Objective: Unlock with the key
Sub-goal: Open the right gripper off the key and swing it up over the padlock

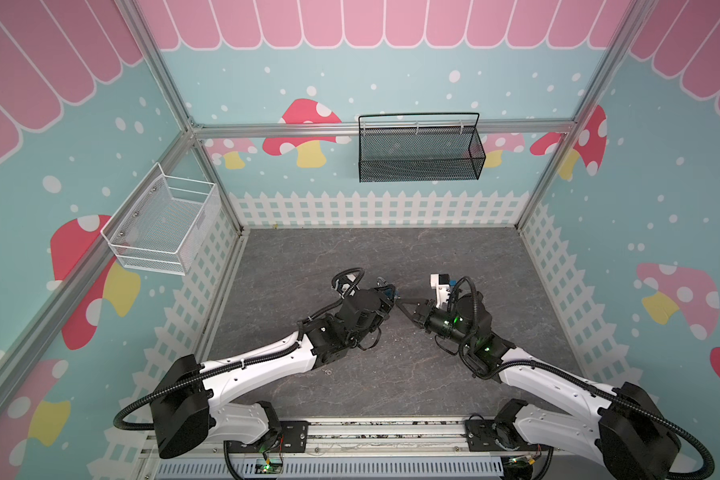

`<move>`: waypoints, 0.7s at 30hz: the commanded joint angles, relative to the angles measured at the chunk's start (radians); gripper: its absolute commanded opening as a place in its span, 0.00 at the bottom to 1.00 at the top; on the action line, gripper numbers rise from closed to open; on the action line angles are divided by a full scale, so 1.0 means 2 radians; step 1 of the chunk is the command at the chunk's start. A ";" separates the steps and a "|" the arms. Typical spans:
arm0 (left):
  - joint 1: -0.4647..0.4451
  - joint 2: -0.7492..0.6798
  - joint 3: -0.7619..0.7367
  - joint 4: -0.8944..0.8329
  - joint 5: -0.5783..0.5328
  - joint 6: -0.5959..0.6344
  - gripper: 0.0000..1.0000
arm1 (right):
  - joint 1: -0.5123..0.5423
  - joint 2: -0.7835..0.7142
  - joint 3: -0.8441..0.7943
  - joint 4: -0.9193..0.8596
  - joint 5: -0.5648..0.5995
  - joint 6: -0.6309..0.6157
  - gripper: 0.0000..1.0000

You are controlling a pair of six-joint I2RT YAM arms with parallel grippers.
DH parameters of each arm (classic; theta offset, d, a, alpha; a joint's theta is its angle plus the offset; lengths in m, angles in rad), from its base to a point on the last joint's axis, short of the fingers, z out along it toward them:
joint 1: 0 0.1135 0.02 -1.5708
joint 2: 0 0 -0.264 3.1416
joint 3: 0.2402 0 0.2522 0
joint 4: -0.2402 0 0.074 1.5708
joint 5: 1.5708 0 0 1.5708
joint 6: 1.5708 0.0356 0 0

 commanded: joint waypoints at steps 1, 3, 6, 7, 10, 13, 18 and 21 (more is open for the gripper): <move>-0.015 -0.014 0.017 -0.032 0.042 0.049 0.00 | 0.004 -0.017 0.029 -0.009 0.025 -0.066 0.14; -0.007 -0.021 0.025 -0.060 0.044 0.079 0.00 | 0.004 -0.030 0.027 -0.035 0.043 -0.096 0.25; 0.008 -0.036 0.028 -0.099 0.048 0.133 0.00 | 0.002 -0.050 0.028 -0.088 0.067 -0.143 0.44; 0.011 -0.044 0.028 -0.112 0.047 0.153 0.00 | 0.000 -0.057 0.030 -0.105 0.070 -0.158 0.49; 0.023 -0.063 0.030 -0.150 0.048 0.217 0.00 | -0.009 -0.074 0.035 -0.155 0.072 -0.194 0.60; 0.028 -0.077 0.025 -0.157 0.064 0.300 0.00 | -0.020 -0.090 0.045 -0.196 0.062 -0.234 0.69; 0.028 -0.091 0.001 -0.142 0.091 0.458 0.00 | -0.034 -0.082 0.111 -0.290 0.035 -0.311 0.77; 0.028 -0.093 -0.016 -0.124 0.115 0.537 0.00 | -0.035 -0.058 0.157 -0.344 0.020 -0.354 0.78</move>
